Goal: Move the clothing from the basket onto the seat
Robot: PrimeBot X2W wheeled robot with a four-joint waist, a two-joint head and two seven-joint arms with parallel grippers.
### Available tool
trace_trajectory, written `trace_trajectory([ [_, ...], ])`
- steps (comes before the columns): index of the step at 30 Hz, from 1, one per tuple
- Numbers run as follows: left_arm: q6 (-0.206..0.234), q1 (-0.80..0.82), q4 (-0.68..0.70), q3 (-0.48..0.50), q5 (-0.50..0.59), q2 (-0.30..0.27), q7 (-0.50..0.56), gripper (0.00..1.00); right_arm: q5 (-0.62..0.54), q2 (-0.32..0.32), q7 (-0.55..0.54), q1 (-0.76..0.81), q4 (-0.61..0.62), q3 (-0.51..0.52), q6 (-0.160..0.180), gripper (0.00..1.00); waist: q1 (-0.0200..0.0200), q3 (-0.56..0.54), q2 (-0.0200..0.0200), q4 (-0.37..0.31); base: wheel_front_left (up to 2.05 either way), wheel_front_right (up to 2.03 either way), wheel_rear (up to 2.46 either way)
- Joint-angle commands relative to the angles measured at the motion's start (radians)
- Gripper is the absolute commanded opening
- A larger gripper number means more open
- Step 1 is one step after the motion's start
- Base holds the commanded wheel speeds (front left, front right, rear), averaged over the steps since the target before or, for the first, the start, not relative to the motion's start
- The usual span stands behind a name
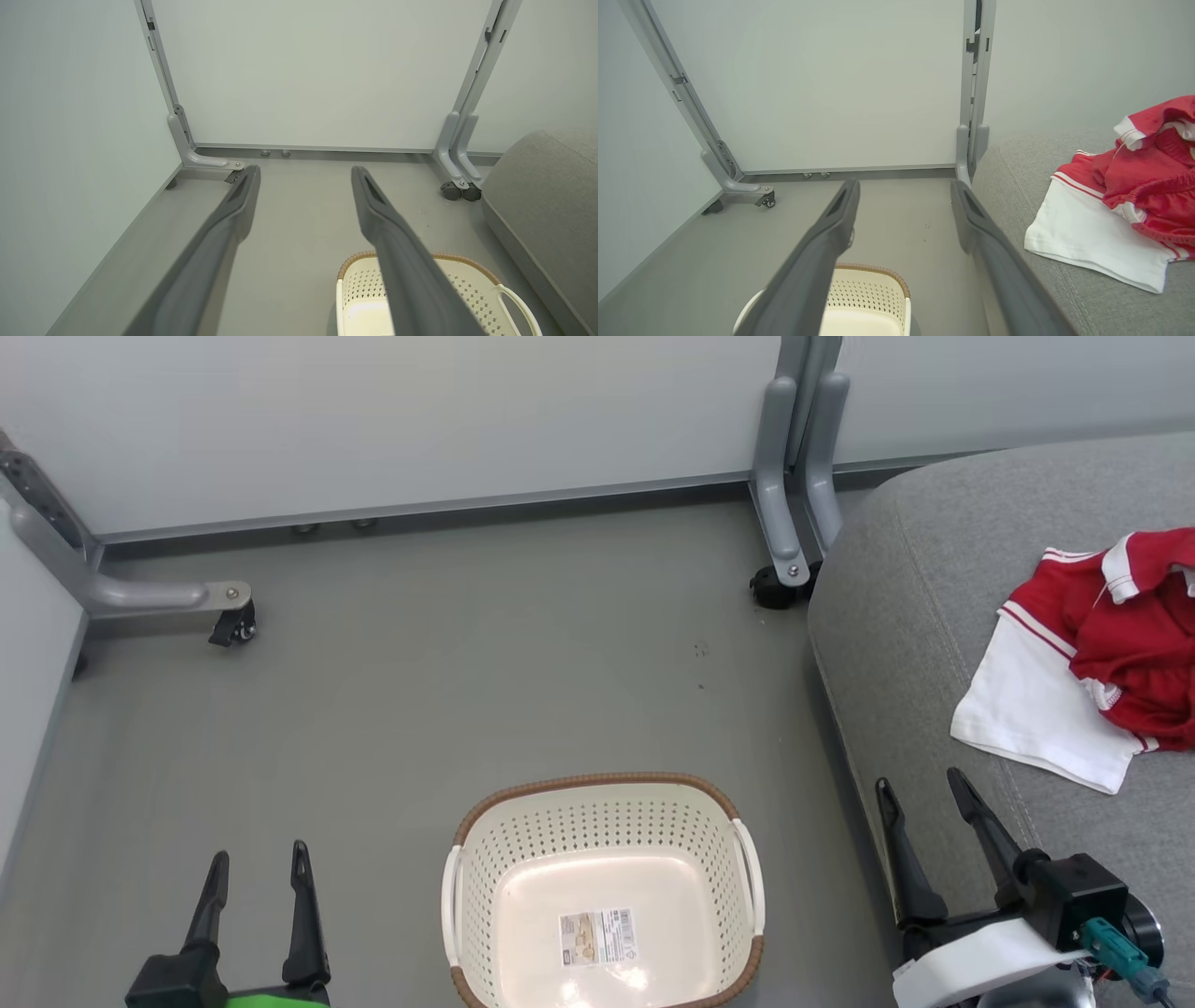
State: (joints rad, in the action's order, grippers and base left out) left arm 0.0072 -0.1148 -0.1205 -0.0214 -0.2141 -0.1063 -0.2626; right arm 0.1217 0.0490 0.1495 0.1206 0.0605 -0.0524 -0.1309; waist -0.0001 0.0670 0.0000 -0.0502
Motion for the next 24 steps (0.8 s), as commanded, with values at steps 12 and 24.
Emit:
trace_trajectory([
  [12, -0.045, -0.046, -0.047, 0.025, 0.031, 0.029, -0.003, 1.0, 0.006, 0.003, -0.031, 0.045, 0.016, -0.01, 0.0, 1.0, 0.0001, -0.06, 0.0, 0.006, 0.0, 0.0, 0.0],
  [24, -0.069, -0.045, -0.069, 0.037, 0.051, 0.044, -0.003, 1.0, 0.015, 0.003, -0.036, 0.053, 0.021, -0.012, 0.0, 1.0, 0.0001, -0.063, 0.0, 0.008, 0.0, 0.0, 0.0],
])
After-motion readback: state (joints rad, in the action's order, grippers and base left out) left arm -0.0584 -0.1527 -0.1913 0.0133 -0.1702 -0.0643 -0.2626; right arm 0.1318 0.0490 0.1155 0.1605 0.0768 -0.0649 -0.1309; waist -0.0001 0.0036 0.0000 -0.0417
